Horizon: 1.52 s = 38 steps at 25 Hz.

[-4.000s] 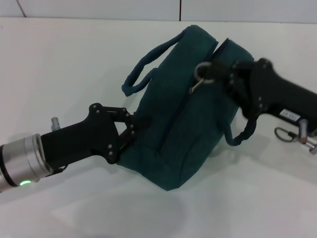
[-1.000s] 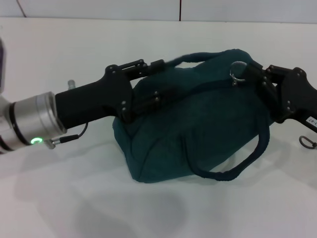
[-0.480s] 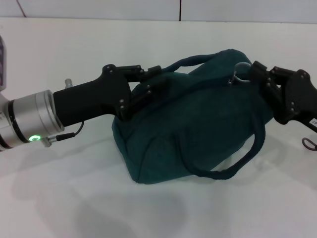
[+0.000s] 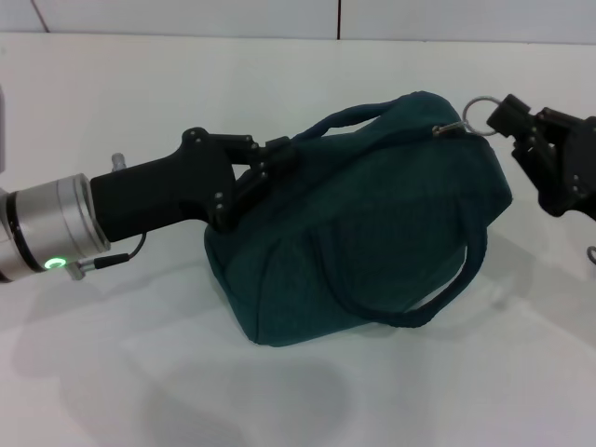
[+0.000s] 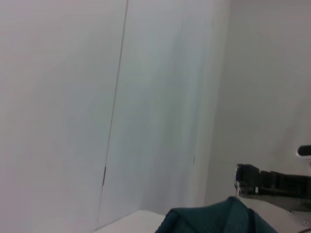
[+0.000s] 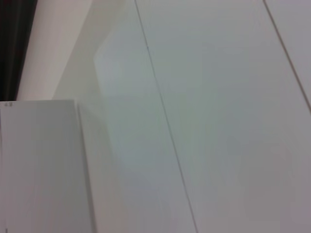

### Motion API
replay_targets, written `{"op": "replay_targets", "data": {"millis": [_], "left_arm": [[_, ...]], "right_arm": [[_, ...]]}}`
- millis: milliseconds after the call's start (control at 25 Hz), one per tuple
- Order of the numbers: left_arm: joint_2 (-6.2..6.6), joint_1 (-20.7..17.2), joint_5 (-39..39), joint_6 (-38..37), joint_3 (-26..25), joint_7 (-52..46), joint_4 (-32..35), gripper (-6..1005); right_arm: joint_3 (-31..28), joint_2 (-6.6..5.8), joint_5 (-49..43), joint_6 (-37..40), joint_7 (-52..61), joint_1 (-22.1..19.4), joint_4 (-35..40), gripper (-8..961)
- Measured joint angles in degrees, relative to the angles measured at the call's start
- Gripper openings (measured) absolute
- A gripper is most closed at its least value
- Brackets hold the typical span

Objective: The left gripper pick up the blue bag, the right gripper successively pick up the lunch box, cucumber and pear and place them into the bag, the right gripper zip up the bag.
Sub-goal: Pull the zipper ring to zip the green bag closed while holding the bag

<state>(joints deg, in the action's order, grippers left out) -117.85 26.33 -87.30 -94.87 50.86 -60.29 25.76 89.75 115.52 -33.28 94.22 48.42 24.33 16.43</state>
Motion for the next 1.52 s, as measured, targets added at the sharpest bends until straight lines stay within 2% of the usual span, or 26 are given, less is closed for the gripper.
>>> {"op": "replay_targets", "data": {"millis": [480,1000,1200,1520], "left_arm": [[0.40,-0.8,-1.0,-0.5,0.0,2.0,0.1,68],[2.16,-1.7,-0.3,-3.0,-0.5,3.8,0.3,63],[2.43,-1.9,-0.2,-3.0,-1.2,3.9,1.4,64],[3.76,-1.9,-0.2,-3.2,-3.3,3.9,1.5,60]], "right_arm": [[-1.2,-0.10,0.1,-2.1,-2.0,-0.6,-1.5,6],[-2.2,-0.07,-0.4,-3.2,-2.9,-1.0,-1.7,7],[-1.9,-0.15,-1.5,-0.3,-2.9,-1.0,-1.7,7],[-2.0,-0.34,-5.6,7.2,-2.9,-1.3,-1.6,7]]}}
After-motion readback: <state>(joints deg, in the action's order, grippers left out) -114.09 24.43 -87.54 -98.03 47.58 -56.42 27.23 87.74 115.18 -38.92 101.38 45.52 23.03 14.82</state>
